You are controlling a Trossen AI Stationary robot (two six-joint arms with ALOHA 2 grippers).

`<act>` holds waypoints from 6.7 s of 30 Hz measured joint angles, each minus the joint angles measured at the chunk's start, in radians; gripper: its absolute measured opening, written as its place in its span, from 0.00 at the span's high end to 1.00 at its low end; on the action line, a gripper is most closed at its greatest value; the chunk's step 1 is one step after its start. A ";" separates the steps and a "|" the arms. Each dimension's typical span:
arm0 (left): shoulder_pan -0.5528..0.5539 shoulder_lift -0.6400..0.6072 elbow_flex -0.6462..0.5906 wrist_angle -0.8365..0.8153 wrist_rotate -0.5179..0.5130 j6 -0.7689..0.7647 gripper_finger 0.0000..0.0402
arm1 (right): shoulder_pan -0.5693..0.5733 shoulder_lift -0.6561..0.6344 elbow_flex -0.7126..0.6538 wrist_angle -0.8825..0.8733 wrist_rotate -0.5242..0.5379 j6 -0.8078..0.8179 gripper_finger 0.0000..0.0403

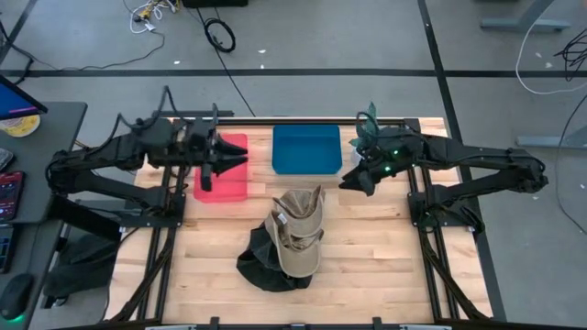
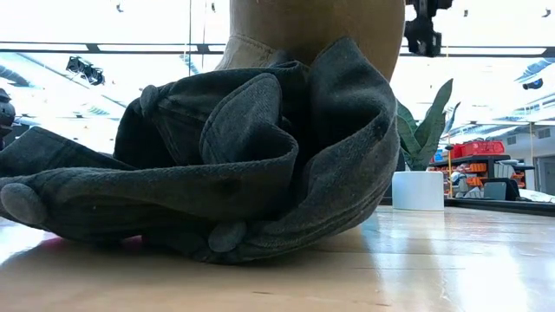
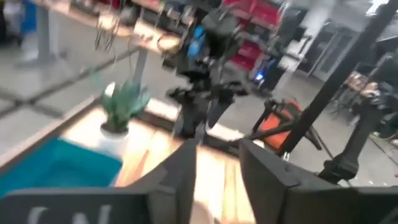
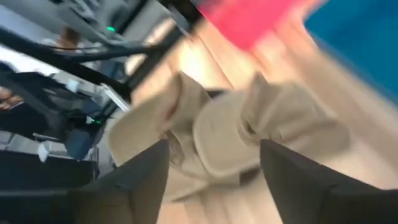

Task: Pick & Place hat
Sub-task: Put the top brown cap into the blue bin

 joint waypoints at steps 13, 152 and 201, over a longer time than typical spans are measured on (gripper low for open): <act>0.000 0.049 0.001 -0.205 0.002 -0.092 0.40 | 0.081 0.043 -0.172 0.098 0.159 0.507 0.21; 0.194 0.211 0.000 0.260 0.105 -0.093 0.62 | 0.220 0.116 0.067 0.418 0.641 -0.644 0.99; 0.238 -0.012 0.001 -0.401 -0.121 0.447 0.95 | 0.171 0.109 0.067 0.398 0.487 -0.213 0.41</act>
